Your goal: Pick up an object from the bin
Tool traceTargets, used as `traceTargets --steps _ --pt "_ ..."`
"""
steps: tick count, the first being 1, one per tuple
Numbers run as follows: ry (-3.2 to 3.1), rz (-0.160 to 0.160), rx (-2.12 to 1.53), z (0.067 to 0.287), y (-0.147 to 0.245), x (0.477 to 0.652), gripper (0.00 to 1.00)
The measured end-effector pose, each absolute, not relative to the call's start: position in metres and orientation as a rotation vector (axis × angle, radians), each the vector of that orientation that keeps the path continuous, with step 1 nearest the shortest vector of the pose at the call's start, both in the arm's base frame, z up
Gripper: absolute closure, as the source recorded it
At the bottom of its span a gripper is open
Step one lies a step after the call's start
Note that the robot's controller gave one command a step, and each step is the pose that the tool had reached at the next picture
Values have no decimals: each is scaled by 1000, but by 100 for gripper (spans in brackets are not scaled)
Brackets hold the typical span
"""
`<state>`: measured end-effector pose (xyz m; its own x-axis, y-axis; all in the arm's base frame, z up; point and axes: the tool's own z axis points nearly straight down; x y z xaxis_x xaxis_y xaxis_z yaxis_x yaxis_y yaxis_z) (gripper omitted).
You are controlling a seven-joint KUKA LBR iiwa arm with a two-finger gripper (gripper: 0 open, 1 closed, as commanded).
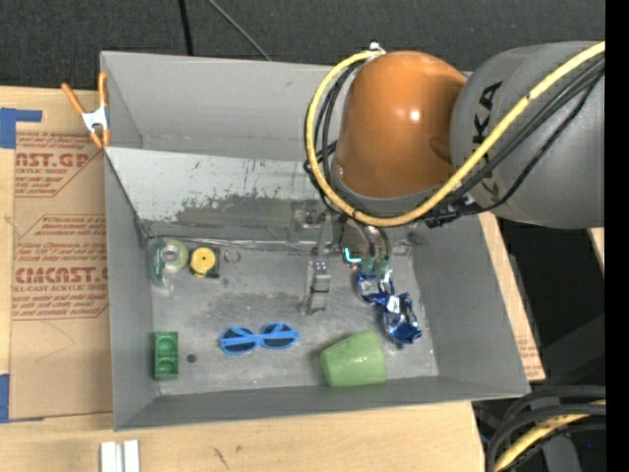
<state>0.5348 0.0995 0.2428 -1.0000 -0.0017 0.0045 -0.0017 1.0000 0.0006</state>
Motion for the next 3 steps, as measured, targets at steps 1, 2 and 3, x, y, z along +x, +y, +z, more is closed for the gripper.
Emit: traceTargets --steps 1,2,3 --pt "-3133 1 -69 65 82 492 0" --pt "-3141 -2 -71 70 82 495 100" --pt "-3147 -4 -138 222 101 491 100"
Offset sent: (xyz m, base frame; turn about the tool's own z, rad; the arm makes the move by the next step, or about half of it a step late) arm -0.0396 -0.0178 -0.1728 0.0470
